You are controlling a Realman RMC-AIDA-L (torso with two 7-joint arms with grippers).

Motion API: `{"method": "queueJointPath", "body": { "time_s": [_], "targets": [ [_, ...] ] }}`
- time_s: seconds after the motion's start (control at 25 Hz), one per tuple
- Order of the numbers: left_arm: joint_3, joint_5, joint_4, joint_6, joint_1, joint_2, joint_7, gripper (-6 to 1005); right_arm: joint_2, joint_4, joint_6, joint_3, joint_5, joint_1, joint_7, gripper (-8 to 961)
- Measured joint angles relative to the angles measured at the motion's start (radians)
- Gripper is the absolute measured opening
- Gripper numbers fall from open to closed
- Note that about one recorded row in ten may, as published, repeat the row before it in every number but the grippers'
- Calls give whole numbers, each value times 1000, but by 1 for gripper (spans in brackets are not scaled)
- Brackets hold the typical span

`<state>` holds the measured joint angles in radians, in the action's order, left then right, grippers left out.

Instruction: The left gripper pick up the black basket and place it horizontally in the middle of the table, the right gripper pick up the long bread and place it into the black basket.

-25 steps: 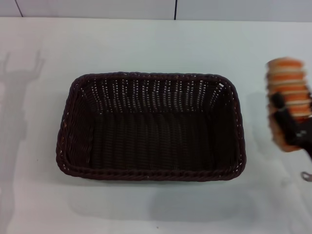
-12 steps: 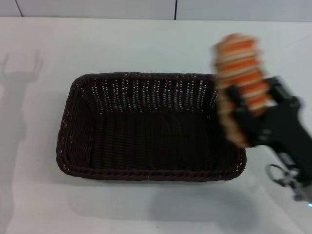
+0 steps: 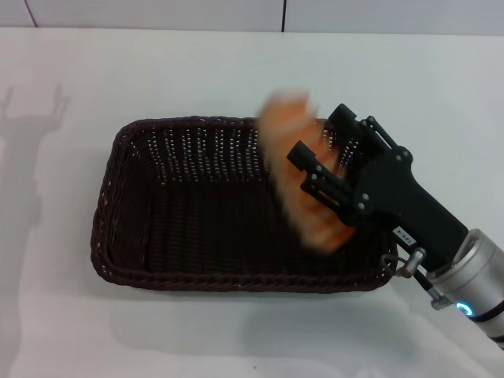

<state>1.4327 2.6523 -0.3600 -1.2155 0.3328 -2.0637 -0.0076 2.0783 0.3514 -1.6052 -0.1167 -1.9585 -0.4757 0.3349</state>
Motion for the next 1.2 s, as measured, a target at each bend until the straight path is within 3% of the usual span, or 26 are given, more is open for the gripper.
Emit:
{"method": "queueJointPath", "body": {
  "time_s": [0.32, 0.4, 0.92, 1.2],
  "targets": [
    [7, -1, 10, 5, 2, 1, 0, 833, -1, -17, 11, 4, -15, -5, 18, 838],
    [7, -1, 14, 5, 3, 1, 0, 833, 0, -42, -20, 34, -9, 21, 13, 838],
    [19, -11, 71, 4, -23, -4, 0, 834, 8, -120, -232, 511, 8, 335, -79, 838],
    [22, -13, 101, 4, -32, -7, -5, 834, 11, -115, -229, 643, 11, 406, -81, 838]
  ]
}}
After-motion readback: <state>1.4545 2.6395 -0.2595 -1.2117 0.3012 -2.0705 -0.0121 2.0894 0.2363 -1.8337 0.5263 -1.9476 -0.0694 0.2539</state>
